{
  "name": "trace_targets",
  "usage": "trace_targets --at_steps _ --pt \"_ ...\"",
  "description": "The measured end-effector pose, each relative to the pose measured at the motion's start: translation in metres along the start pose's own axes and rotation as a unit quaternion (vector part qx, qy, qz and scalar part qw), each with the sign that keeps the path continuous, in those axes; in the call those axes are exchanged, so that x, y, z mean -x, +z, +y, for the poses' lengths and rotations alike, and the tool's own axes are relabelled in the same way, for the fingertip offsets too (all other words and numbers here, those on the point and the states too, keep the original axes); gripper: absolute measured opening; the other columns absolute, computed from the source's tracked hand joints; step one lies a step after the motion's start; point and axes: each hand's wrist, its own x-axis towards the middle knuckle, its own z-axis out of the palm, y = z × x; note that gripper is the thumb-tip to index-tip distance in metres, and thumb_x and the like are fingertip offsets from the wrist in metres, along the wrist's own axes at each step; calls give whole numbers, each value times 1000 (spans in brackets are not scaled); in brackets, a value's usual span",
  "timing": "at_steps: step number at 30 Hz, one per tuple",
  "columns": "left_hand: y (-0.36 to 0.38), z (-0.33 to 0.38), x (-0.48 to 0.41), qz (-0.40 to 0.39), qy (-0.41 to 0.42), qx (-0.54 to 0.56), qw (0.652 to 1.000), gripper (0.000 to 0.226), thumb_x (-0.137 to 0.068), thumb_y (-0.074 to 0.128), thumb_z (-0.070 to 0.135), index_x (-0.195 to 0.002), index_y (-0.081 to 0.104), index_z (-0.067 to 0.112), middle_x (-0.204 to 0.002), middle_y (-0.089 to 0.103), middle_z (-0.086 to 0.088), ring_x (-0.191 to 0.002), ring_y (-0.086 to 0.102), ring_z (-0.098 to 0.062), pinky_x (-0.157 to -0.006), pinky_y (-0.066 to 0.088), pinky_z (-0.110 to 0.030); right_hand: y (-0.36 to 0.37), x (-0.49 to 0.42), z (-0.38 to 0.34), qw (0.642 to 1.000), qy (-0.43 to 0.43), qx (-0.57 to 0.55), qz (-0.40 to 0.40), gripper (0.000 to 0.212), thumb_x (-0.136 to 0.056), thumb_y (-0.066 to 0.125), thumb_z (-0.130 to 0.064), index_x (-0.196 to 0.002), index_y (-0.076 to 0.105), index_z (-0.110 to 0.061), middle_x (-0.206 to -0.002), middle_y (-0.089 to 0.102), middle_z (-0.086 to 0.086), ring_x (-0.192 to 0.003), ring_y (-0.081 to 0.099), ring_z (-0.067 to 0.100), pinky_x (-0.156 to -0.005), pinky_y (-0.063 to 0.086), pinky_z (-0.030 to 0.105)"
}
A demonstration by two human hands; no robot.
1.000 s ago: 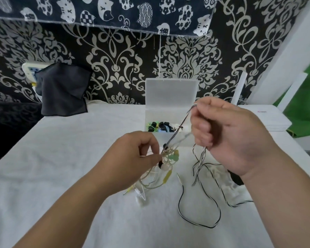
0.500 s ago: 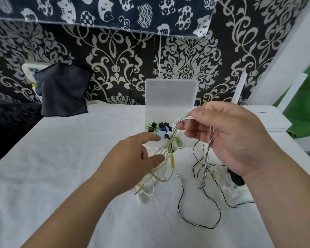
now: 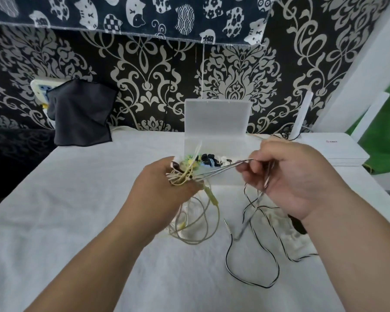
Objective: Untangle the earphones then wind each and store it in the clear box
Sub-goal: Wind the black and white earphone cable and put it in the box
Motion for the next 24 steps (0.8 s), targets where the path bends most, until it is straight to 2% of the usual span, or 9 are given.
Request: trace_targets --at_steps 2,4,6,8,11,13,16,19,24 --pt "-2 0 -1 -8 -33 8 999 7 -88 72 18 -81 69 19 -77 72 -3 -68 68 -20 -80 58 -52 -5 -4 0 998 18 -33 59 33 -82 44 12 -53 46 -4 -46 44 7 -53 64 21 -47 54 23" --pt "-1 -1 -2 -22 -59 -2 998 9 -94 65 20 -87 67 15 -78 72 -5 -64 63 -17 -73 59 -46 -7 -6 2 995 25 -49 84 27 -82 45 11 -59 46 -2 -46 45 7 -52 65 21 -46 54 24" --pt "-1 0 -1 -37 -61 -9 997 8 -96 60 17 -91 65 14 -76 73 -1 -63 56 -16 -62 50 -38 -7 -7 4 995 18 -27 90 24 -83 46 11 -62 48 -1 -47 48 6 -50 67 22 -45 54 26" --pt "-2 0 0 -60 -52 12 997 6 -95 61 10 -95 62 16 -75 74 2 -64 57 -13 -64 43 -36 -6 -7 6 997 11 -7 80 25 -83 46 13 -63 47 -2 -47 48 6 -52 69 24 -45 56 28" --pt "-4 2 1 -105 -68 103 987 32 -86 69 1 -110 64 21 -79 71 0 -72 63 -14 -72 44 -36 -4 -6 7 998 7 -15 55 27 -84 46 14 -62 46 -3 -51 49 7 -57 71 29 -50 59 30" --pt "-5 3 1 -117 -66 127 983 35 -88 68 5 -114 67 28 -82 68 -2 -74 60 -16 -73 44 -34 -2 -6 6 999 5 -27 43 29 -84 45 14 -61 46 -3 -53 50 7 -61 72 30 -54 60 31" --pt "-4 3 2 -121 -48 119 984 17 -94 64 18 -108 71 24 -84 68 -6 -75 63 -16 -72 50 -32 -1 -4 5 998 1 -51 29 29 -86 46 12 -61 47 -2 -56 51 9 -67 73 32 -56 59 31" --pt "-4 1 3 -131 -66 132 980 31 -93 63 26 -124 64 20 -95 71 -16 -83 73 -25 -68 57 -32 0 -2 4 996 10 -82 30 27 -87 45 11 -63 47 -3 -56 48 9 -63 72 28 -56 59 30" --pt "-4 4 3 -133 -48 91 986 32 -99 55 26 -123 63 45 -87 73 -7 -79 75 -32 -64 59 -39 0 -2 1 989 17 -140 39 27 -88 46 9 -64 48 -4 -53 45 7 -66 73 29 -60 61 33"
